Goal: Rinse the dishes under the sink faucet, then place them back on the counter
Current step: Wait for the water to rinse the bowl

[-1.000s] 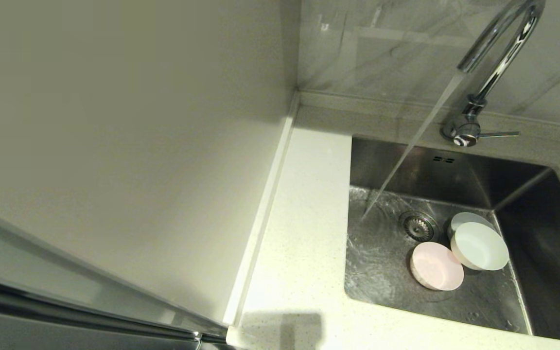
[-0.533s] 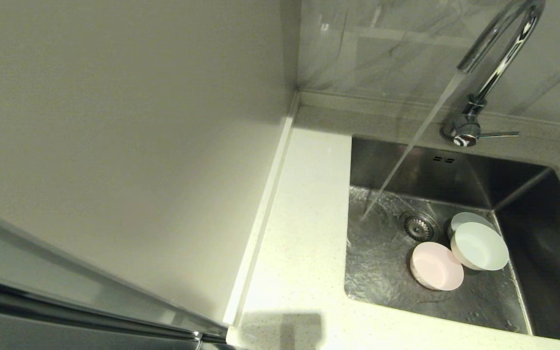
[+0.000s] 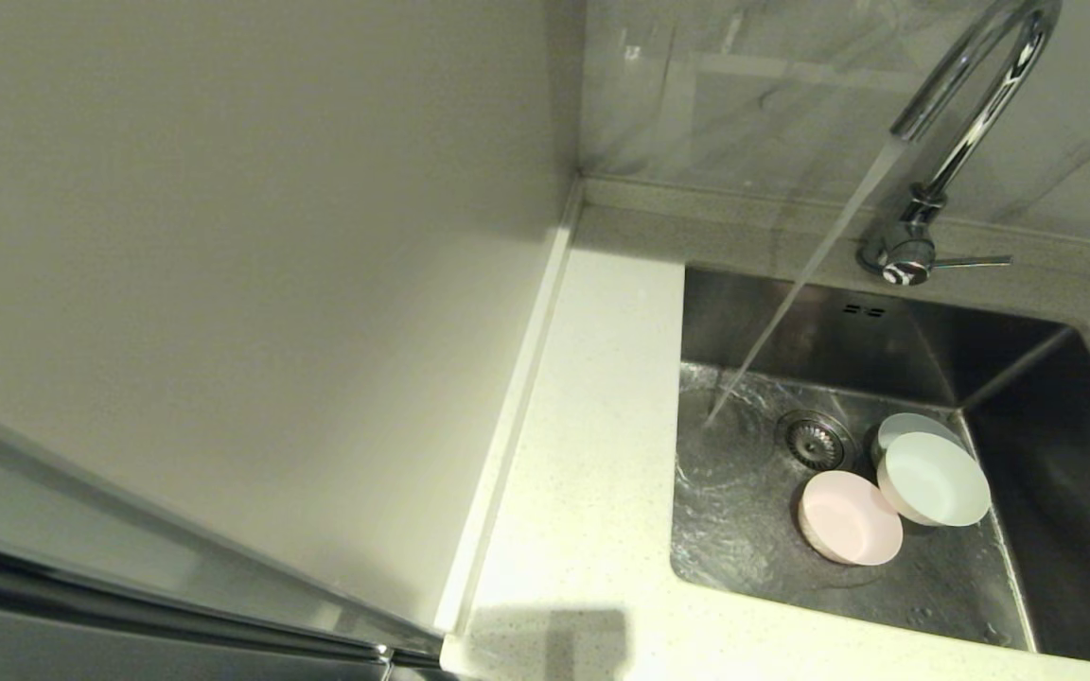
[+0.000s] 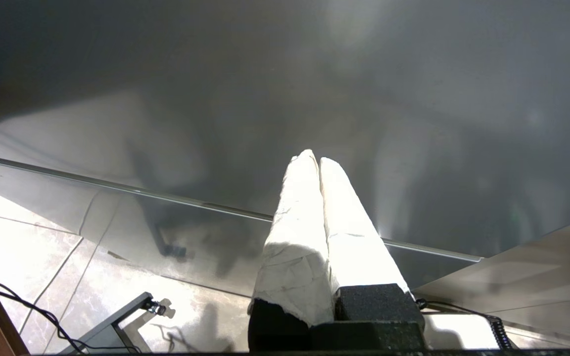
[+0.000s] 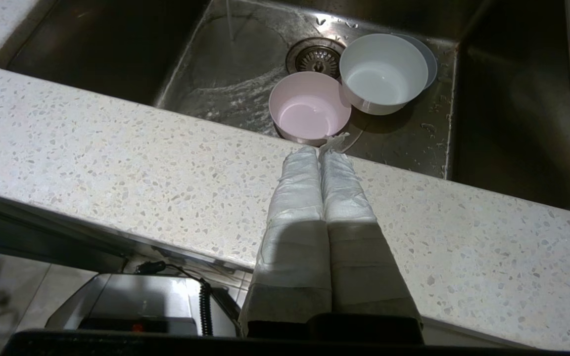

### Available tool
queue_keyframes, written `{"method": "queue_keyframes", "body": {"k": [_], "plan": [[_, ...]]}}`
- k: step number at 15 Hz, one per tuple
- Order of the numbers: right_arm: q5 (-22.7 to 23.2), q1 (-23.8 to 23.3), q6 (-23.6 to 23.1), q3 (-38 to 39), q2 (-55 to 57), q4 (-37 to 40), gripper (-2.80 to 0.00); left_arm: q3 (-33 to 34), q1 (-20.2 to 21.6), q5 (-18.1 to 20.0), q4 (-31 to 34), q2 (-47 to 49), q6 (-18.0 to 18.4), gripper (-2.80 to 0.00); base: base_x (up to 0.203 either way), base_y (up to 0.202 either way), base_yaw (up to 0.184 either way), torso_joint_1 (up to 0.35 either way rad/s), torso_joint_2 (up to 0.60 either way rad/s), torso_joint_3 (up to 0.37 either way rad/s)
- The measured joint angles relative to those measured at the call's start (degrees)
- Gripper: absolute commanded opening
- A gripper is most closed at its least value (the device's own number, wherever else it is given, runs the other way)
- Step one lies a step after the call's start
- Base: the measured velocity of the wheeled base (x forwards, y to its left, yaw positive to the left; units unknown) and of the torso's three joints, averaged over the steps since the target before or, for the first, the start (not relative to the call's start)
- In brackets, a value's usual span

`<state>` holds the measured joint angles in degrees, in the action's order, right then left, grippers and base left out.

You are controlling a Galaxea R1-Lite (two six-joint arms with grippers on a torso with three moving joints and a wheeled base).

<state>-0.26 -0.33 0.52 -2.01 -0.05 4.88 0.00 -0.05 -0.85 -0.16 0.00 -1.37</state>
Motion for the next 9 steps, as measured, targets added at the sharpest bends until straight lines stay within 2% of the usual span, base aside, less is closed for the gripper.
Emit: {"method": "queue_keyframes", "body": {"k": [9], "plan": [[0.01,0.0,-0.01,0.0,0.0,0.02,-2.8,0.0,0.02,0.0,0.0,0.0,0.01,-2.8,0.0,0.0,0.0,0.0,0.0,0.0]]}}
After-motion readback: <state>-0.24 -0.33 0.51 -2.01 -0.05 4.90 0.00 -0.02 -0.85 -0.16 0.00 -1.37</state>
